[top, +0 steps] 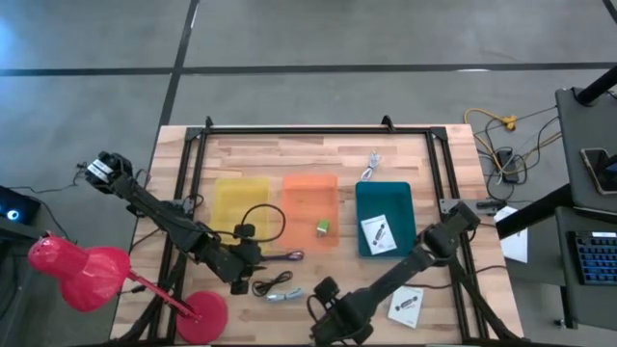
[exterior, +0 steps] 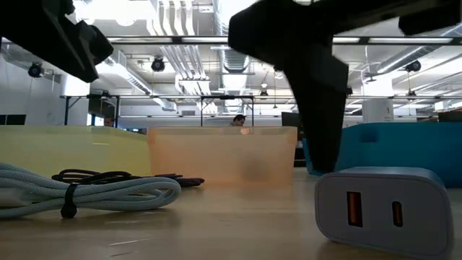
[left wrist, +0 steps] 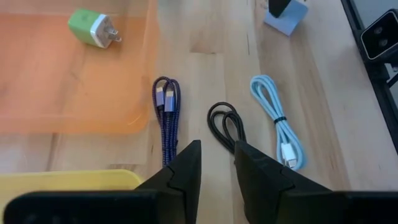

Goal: Pick and place items into bin
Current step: Put the white charger adapter into the orange bin

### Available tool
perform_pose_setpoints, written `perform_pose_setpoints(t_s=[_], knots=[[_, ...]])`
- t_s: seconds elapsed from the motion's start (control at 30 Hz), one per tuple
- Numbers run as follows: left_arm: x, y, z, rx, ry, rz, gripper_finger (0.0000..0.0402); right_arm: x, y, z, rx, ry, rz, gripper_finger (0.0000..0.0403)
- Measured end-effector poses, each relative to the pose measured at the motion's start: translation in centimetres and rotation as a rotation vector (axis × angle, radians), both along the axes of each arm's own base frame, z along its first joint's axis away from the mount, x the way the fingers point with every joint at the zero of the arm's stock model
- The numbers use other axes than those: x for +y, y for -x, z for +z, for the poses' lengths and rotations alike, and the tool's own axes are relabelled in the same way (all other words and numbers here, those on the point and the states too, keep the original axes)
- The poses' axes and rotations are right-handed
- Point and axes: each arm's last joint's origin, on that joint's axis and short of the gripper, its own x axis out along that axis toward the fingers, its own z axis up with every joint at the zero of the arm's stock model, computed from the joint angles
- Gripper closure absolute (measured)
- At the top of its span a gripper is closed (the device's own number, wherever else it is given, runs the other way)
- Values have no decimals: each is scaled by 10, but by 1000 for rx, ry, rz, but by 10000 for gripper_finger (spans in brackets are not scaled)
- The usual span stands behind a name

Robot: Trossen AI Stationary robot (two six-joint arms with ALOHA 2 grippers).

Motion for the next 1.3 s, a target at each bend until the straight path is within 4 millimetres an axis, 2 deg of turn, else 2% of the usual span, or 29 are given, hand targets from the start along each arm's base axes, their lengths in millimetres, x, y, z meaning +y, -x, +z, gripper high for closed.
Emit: perform_pose_setpoints(t_s=[0.13, 0.23, 0.5, 0.57, 0.7, 0.83, 0.9, 0.97, 1.03, 1.07, 1.2, 1.3], knots=[[0, 0, 0, 0, 0, -1, 320, -3, -6, -2, -2, -53, -9, 94], [0, 0, 0, 0, 0, -1, 320, -7, -8, -2, 1, -56, -21, 120], [0, 0, 0, 0, 0, -1, 320, -17, -15, 0, -3, -59, -52, 249], [0, 0, 0, -1, 0, -1, 320, -21, -15, 17, -20, -59, -99, 281], [0, 0, 0, 1, -1, -1, 320, -36, -21, 42, -76, -33, -256, 320], [0, 0, 0, 6, -4, -2, 320, -68, -24, 109, -224, -93, -460, 362], [0, 1, 0, 8, -5, -2, 320, -82, -26, 130, -257, -149, -503, 377], [0, 1, 0, 7, -5, -2, 320, -88, -29, 128, -209, -188, -504, 380], [0, 1, 0, 9, -6, -1, 320, -86, -32, 108, -109, -228, -522, 369], [0, 1, 0, 10, -6, 0, 320, -84, -33, 96, -51, -252, -588, 358], [2, 3, -2, 36, 18, 48, 320, -81, -39, 69, 153, -364, -1044, 289], [3, 4, -3, 48, 5, 66, 320, -72, -46, 53, 179, -397, -1290, 227]])
